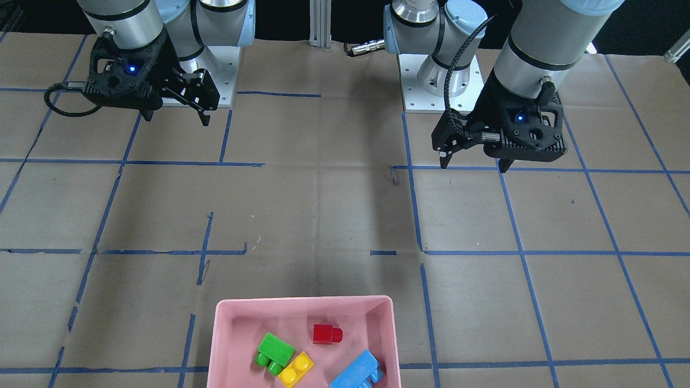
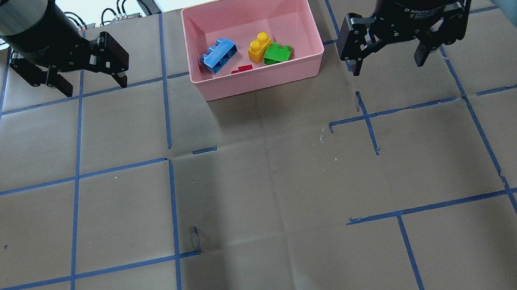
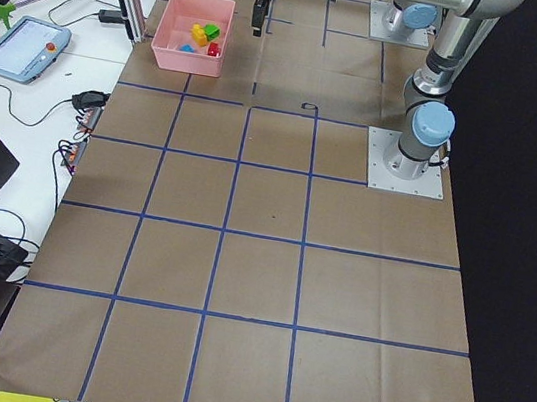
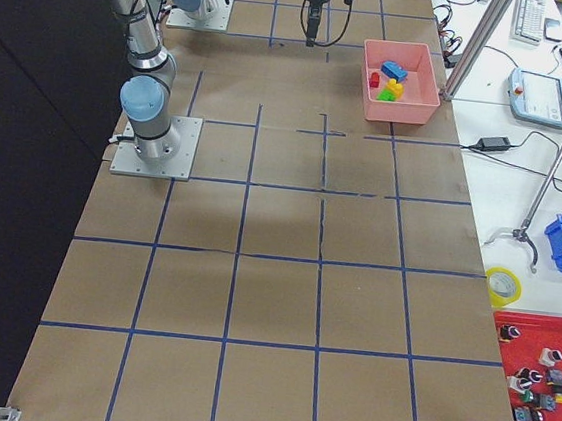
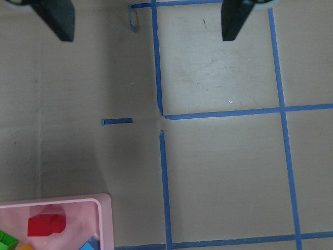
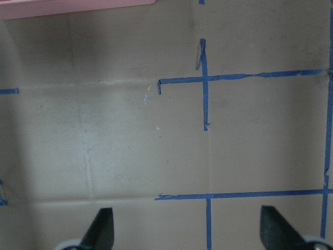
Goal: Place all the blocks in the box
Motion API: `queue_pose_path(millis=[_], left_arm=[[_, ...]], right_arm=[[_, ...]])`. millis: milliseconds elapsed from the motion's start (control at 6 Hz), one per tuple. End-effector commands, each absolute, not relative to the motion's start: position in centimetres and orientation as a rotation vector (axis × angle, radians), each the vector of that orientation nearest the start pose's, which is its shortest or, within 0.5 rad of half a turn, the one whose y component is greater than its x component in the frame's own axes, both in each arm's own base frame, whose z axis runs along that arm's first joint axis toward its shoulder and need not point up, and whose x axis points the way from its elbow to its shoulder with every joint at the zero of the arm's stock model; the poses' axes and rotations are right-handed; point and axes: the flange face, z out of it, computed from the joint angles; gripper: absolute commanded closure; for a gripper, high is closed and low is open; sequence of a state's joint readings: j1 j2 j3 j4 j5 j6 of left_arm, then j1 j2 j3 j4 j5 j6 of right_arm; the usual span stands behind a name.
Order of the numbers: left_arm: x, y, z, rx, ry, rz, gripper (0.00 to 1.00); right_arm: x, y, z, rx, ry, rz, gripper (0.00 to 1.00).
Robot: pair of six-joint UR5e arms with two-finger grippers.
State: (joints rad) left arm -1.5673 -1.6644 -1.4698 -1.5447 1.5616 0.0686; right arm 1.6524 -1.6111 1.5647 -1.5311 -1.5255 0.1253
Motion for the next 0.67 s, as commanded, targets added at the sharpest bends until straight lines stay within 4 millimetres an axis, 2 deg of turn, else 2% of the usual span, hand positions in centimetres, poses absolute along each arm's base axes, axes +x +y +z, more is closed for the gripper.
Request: queue_pose_path(millis=[0,500], left_arm=[[-13.3,-53.5,49.1,0.104,3.148,-0.049,0.01],[-13.3,-53.4,49.0,0.106,3.148,-0.046,0.01]], right_arm=[[19.2,-46.3,51.2,0.019,3.097,-0.015,0.00],[18.8,-45.9,49.4,0.019,3.129,0.048,0.00]])
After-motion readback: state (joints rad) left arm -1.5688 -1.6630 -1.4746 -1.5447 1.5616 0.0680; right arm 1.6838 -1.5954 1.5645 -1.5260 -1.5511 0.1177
